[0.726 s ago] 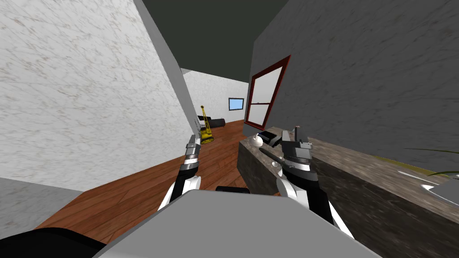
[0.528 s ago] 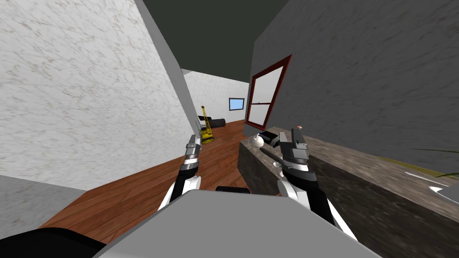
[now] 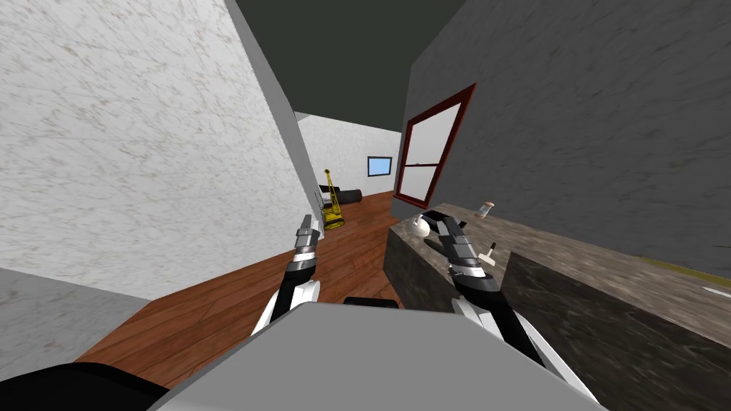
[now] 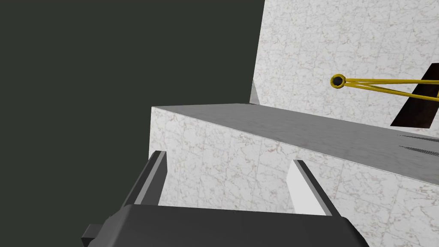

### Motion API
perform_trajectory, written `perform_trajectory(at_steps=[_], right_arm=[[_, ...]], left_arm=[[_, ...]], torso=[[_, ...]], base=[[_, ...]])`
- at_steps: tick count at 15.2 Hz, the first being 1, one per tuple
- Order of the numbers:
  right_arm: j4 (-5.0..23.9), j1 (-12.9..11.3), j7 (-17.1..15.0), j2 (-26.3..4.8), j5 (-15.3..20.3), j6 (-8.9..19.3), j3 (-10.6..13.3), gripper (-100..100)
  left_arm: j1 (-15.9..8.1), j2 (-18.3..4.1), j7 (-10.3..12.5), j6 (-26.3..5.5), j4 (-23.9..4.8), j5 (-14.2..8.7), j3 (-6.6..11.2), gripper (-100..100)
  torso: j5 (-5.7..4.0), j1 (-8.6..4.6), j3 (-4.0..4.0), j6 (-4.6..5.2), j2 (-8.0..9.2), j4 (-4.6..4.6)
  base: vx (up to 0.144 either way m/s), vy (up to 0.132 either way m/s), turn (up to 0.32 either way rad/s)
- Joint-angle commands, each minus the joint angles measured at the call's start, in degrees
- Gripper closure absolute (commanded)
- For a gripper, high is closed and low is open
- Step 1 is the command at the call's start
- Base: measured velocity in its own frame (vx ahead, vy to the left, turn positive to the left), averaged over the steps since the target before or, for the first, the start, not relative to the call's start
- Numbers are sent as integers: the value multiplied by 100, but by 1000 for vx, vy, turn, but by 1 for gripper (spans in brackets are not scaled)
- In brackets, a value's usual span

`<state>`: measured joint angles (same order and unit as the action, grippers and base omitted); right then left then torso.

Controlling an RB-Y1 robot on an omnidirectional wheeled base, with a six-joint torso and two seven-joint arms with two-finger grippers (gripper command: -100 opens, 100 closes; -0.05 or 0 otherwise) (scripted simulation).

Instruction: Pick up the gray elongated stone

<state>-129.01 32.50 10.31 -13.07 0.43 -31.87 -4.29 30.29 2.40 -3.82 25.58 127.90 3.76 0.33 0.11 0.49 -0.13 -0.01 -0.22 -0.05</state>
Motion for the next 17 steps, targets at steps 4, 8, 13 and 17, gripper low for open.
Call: perform_trajectory(at_steps=[4, 8, 13, 17], right_arm=[[476, 337, 91, -647, 59, 6, 12, -100], [790, 471, 123, -1090, 78, 9, 11, -100], [1294, 760, 192, -1716, 122, 16, 15, -100], [1792, 1070, 266, -2254, 172, 23, 31, -100]], left_arm=[[0, 0, 0, 0, 0, 0, 0, 0], [0, 0, 0, 0, 0, 0, 0, 0], [0, 0, 0, 0, 0, 0, 0, 0], [0, 0, 0, 0, 0, 0, 0, 0]], torso=[[1, 0, 0, -1, 0, 0], [4, 16, -1, 0, -1, 0], [2, 3, -1, 1, 0, 0], [0, -7, 2, 0, 3, 1]], base=[[52, 123, 54], [55, 141, 40], [55, 112, 51], [54, 110, 49]])
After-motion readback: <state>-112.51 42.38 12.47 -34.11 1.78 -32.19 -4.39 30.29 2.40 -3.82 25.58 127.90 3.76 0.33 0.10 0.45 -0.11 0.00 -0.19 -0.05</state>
